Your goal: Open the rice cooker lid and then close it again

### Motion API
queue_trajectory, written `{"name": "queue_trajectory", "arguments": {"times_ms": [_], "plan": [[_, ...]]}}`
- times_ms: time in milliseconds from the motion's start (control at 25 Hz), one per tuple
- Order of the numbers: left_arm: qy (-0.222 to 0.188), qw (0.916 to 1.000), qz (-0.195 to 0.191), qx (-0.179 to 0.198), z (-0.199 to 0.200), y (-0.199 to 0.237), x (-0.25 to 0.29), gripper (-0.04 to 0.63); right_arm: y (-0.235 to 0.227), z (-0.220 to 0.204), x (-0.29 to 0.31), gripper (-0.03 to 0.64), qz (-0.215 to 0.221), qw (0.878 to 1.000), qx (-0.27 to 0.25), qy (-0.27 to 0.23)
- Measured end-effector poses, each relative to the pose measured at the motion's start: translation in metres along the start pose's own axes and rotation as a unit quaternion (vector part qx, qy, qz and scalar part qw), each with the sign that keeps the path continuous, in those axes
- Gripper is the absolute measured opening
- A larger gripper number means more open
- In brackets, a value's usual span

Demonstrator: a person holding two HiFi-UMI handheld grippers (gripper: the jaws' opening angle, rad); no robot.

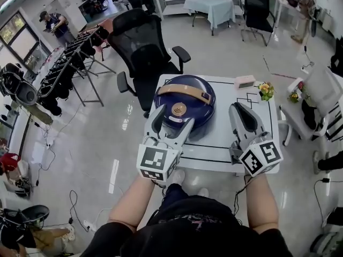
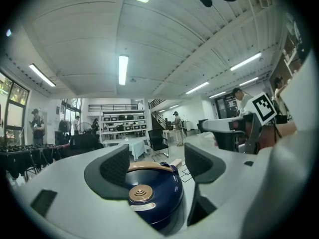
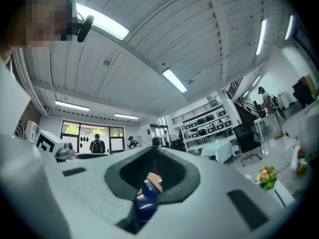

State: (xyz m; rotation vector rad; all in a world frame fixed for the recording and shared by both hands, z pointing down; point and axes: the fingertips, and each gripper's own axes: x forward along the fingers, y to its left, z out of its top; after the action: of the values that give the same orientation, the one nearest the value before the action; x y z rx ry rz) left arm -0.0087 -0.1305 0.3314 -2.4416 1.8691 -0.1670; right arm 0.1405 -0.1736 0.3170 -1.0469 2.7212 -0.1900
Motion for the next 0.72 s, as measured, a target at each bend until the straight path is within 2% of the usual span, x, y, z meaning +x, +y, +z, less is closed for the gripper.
{"name": "queue_trajectory", "arguments": {"times_ms": [40,80,280,520,720], "plan": [[0.002,1.0,-0.003,0.002,-0.001,0.003,0.004,0.334,-0.001,-0.002,0.004,0.005,-0.001,1.0,0.0,0.002],[0.003,1.0,-0.007,0.003,-0.003,0.006,0.008,0.334,-0.002,-0.003,0.008,0.002,-0.003,1.0,-0.001,0.003],[0.018,0.9994,-0.026,0.014,-0.01,0.026,0.03,0.334,-0.006,-0.01,0.032,0.002,-0.013,1.0,-0.007,0.007],[0.05,0.9951,-0.053,0.067,-0.03,0.044,0.057,0.334,-0.017,-0.021,0.058,0.002,-0.037,0.999,0.002,0.009],[0.062,0.9912,-0.075,0.09,-0.042,0.054,0.076,0.334,-0.022,-0.032,0.075,0.002,-0.054,0.998,0.002,0.022]]}}
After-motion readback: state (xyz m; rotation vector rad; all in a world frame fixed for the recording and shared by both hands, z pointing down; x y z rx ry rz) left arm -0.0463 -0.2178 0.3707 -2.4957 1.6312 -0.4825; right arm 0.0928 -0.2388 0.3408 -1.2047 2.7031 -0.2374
